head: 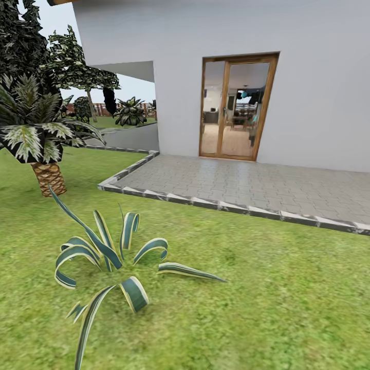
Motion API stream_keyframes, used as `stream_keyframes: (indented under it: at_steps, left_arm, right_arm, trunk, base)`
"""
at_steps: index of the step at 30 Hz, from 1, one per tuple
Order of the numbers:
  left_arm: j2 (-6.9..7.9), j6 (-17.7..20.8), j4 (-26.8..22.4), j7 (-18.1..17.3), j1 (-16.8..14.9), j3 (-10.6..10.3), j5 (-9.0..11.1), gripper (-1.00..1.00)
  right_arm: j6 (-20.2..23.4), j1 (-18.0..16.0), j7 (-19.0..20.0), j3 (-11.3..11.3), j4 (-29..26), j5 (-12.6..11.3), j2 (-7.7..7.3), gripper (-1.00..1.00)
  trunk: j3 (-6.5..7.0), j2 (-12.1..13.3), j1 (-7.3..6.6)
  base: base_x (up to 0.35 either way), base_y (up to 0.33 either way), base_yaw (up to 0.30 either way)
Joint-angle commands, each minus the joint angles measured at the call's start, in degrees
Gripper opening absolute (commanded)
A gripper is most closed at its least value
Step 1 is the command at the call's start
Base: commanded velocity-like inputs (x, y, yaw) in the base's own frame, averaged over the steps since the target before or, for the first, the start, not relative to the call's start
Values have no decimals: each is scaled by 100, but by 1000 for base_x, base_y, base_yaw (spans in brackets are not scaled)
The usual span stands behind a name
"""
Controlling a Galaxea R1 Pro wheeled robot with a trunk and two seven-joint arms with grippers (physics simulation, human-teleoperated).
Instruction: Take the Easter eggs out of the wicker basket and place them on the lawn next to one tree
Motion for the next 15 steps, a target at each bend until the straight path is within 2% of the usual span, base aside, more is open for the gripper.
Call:
stream_keyframes:
  at_steps: [1, 5, 11, 15]
  left_arm:
    - [1, 20, -4, -1, 0, 3, -51, 100]
    - [1, 30, 1, -16, 0, 3, -51, 100]
    - [9, 41, 2, -26, 0, 3, -51, 100]
    - [2, 33, 0, -19, 0, 3, -49, 100]
  right_arm:
    - [3, -7, 4, 27, 10, 10, 1, 100]
    - [3, -10, 4, 29, 10, 10, 1, 100]
    - [3, -7, 4, 26, 10, 10, 1, 100]
    - [3, -8, 4, 31, 10, 10, 1, 100]
  trunk:
    - [-4, -2, 0]
    - [-4, -2, 0]
    - [-4, -2, 0]
    - [-4, -2, 0]
  base:
    - [-1, 3, 0]
    - [0, 132, 0]
    - [0, 300, 0]
    - [0, 108, 0]
